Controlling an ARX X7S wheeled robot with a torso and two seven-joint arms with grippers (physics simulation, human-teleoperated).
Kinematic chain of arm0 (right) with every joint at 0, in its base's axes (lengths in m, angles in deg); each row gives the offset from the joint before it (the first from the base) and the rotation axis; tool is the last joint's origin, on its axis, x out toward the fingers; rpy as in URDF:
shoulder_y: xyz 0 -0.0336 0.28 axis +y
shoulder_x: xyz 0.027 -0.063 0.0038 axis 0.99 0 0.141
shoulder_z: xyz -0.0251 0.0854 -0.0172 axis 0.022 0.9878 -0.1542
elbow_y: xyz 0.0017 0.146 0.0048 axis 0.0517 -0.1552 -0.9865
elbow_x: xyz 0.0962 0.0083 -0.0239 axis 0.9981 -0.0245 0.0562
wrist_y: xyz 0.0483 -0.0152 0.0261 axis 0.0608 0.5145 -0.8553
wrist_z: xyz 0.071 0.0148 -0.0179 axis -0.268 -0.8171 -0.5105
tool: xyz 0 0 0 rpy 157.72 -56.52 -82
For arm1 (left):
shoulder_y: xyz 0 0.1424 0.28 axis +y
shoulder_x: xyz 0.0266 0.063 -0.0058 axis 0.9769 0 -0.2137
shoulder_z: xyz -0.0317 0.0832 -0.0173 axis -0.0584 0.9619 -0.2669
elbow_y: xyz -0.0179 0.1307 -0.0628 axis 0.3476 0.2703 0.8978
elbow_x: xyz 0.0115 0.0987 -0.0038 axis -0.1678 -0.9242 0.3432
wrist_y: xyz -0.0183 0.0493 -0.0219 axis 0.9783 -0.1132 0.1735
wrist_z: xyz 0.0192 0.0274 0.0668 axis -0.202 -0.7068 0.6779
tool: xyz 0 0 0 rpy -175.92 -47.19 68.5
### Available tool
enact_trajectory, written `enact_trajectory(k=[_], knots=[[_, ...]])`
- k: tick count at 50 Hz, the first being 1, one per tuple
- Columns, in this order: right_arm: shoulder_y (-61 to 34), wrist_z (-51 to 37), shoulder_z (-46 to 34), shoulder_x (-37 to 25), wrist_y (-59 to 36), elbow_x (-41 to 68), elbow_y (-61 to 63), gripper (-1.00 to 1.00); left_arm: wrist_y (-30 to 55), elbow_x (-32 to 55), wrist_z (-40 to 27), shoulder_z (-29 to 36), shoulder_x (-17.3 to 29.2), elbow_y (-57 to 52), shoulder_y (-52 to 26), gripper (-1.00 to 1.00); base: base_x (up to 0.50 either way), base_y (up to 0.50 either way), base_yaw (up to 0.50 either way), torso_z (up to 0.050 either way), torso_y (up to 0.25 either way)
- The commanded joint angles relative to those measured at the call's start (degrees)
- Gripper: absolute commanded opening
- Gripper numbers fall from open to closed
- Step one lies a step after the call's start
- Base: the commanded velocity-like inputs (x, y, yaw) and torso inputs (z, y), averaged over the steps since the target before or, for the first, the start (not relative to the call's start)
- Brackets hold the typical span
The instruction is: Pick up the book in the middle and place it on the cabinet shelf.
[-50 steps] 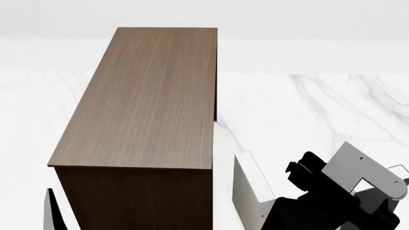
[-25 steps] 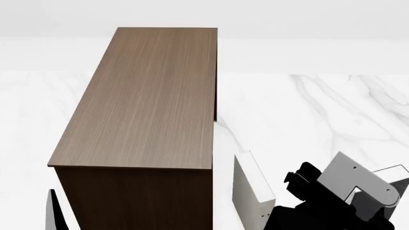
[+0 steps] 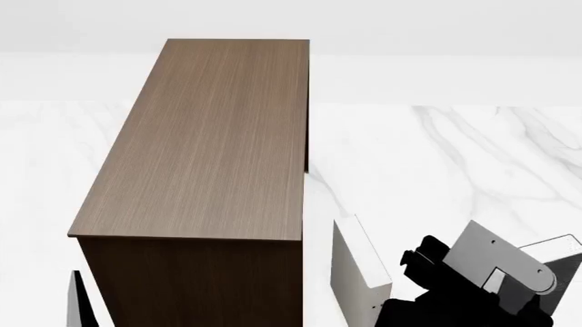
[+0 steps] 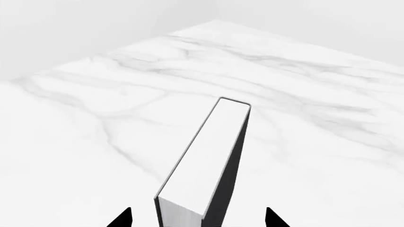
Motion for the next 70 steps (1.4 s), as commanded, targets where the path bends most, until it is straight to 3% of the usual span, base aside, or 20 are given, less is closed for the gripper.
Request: enact_trajectory(k=[1, 38, 39, 49, 57, 65, 70], knots=[[-0.98, 0.84, -0.80, -0.03, 3.16, -0.38, -4.97, 1.00, -0.08, -0.01, -0.26, 0.29, 0.24, 0.17, -0.06, 1.00, 0.00, 0.00, 0.00, 0.000, 0.000], [-5.42, 3.77, -3.68, 0.42, 15.12, -2.62, -21.88, 1.00, -0.40, -0.23, -1.17, 1.09, 0.80, 1.13, -0.47, 1.00, 0.00, 0.00, 0.00, 0.000, 0.000], [-5.39, 3.75, -3.76, 0.40, 14.94, -2.61, -21.80, -1.00, -0.40, -0.26, -1.20, 1.11, 0.81, 1.14, -0.47, 1.00, 0.00, 0.00, 0.00, 0.000, 0.000], [-6.53, 3.93, -7.22, 0.22, 15.81, -5.71, -23.25, -1.00, -0.42, -0.26, -1.41, 1.33, 1.00, 1.21, -0.49, 1.00, 0.00, 0.00, 0.00, 0.000, 0.000], [-4.96, 5.15, -7.66, -0.74, 12.07, -4.35, -16.54, -1.00, -0.31, -0.27, -1.62, 1.43, 1.15, 1.12, -0.52, 1.00, 0.00, 0.00, 0.00, 0.000, 0.001], [-2.08, 0.52, -9.96, -3.39, 9.27, -7.77, -1.52, -1.00, 0.01, -0.22, -1.81, 1.51, 1.28, 0.86, -0.60, 1.00, 0.00, 0.00, 0.00, 0.000, 0.001], [-0.78, -1.59, -10.34, -6.01, 1.56, -7.66, 13.84, -1.00, 0.02, -0.21, -1.99, 1.51, 1.37, 0.82, -0.64, 1.00, 0.00, 0.00, 0.00, 0.000, 0.002]])
